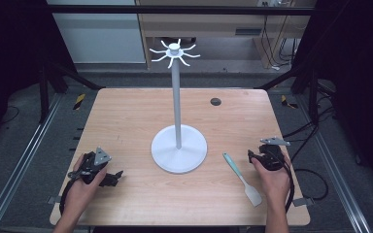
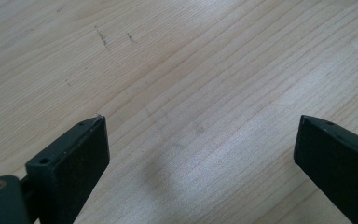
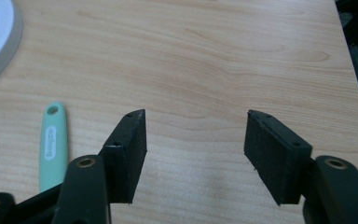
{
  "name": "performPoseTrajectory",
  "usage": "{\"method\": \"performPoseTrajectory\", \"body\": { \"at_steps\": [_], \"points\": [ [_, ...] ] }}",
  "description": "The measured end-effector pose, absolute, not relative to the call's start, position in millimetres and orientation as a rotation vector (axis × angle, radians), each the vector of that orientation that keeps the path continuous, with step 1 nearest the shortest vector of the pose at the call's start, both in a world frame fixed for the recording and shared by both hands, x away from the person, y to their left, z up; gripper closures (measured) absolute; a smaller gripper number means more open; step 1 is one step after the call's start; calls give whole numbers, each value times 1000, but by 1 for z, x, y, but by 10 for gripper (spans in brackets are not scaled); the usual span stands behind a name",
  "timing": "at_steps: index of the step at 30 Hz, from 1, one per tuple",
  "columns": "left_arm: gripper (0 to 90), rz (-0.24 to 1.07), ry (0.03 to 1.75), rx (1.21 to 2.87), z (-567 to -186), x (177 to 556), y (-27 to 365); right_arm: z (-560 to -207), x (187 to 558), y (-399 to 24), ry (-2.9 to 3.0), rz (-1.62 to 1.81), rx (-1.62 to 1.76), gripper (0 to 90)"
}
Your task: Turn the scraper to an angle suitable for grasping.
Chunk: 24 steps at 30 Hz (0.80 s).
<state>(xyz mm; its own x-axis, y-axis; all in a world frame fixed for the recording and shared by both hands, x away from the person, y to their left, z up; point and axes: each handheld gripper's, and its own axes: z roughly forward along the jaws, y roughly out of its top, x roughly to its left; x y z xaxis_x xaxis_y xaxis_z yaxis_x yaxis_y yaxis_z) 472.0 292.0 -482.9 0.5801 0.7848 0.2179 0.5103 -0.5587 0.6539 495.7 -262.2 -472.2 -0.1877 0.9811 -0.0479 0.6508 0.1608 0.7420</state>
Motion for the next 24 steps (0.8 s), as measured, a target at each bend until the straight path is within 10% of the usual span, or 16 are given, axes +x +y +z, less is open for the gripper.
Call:
{"method": "performPoseTrajectory", "body": {
  "at_steps": [9, 24],
  "points": [
    [30, 673, 1023, 2289, -483, 472, 290, -473, 498, -243, 1941, 709, 1496, 387],
    [30, 671, 1018, 2294, -484, 472, 289, -478, 499, -209, 2156, 695, 1447, 798]
  ]
}}
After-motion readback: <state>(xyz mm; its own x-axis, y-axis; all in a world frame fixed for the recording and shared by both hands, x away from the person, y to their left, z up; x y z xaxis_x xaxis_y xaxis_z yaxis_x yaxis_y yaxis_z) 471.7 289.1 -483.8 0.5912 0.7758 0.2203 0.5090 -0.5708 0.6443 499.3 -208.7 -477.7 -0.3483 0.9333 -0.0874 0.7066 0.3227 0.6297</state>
